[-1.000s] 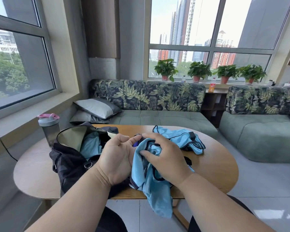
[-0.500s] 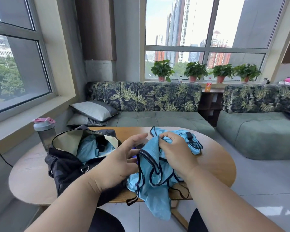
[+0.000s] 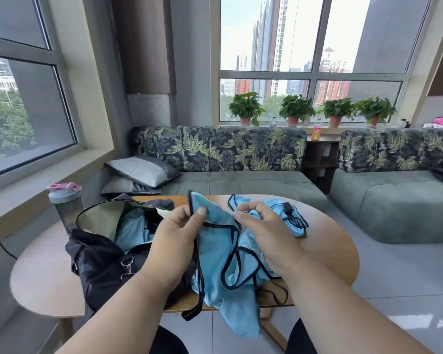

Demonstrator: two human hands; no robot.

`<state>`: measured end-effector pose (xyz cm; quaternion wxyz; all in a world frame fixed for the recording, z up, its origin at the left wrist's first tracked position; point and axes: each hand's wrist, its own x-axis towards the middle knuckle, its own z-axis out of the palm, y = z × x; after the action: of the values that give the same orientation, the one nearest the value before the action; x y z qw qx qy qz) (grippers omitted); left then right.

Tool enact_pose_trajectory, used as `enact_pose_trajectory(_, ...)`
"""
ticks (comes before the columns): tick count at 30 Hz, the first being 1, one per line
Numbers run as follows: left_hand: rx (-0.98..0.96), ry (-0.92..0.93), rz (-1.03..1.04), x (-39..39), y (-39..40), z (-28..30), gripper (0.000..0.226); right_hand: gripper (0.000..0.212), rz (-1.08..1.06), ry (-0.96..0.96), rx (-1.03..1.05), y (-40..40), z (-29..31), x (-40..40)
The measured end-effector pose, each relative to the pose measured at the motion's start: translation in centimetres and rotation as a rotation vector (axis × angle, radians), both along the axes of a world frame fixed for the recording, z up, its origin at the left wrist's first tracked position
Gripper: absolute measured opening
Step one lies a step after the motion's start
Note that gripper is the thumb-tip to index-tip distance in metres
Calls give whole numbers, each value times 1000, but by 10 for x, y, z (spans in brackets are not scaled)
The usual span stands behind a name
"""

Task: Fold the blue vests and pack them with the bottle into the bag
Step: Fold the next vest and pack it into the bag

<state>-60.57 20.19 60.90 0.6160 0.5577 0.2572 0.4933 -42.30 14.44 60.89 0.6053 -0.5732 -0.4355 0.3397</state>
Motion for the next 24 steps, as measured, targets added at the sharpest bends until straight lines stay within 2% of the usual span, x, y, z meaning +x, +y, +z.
enact_pose_trajectory(2,-128,-87,-1,-3,2,5,31,18,29,91,26,-1,4,5)
enact_pose_trajectory(6,-245,-164,68,-9,6,7,37,46,258,556,185,-9,17,16)
enact_pose_trajectory(9,-287,-175,66,-10,4,11,45,49,276,530,170,-16,27,25)
enact_pose_trajectory(12,-275,-184,-96,-9,-1,18,67,45,157,484,176,-16,29,31)
enact_pose_trajectory(16,-267,-300,-122,-19,10,21,46,36,199,503,249,-20,33,38)
enact_pose_trajectory(18,-315,-364,-203,-26,15,21,36,26,254,540,263,-22,36,39)
enact_pose_trajectory(20,-330,-379,-280,-29,13,24,43,16,314,585,292,-24,39,38)
enact_pose_trajectory(24,-284,-287,-337,-18,0,33,59,14,404,616,313,-27,44,29)
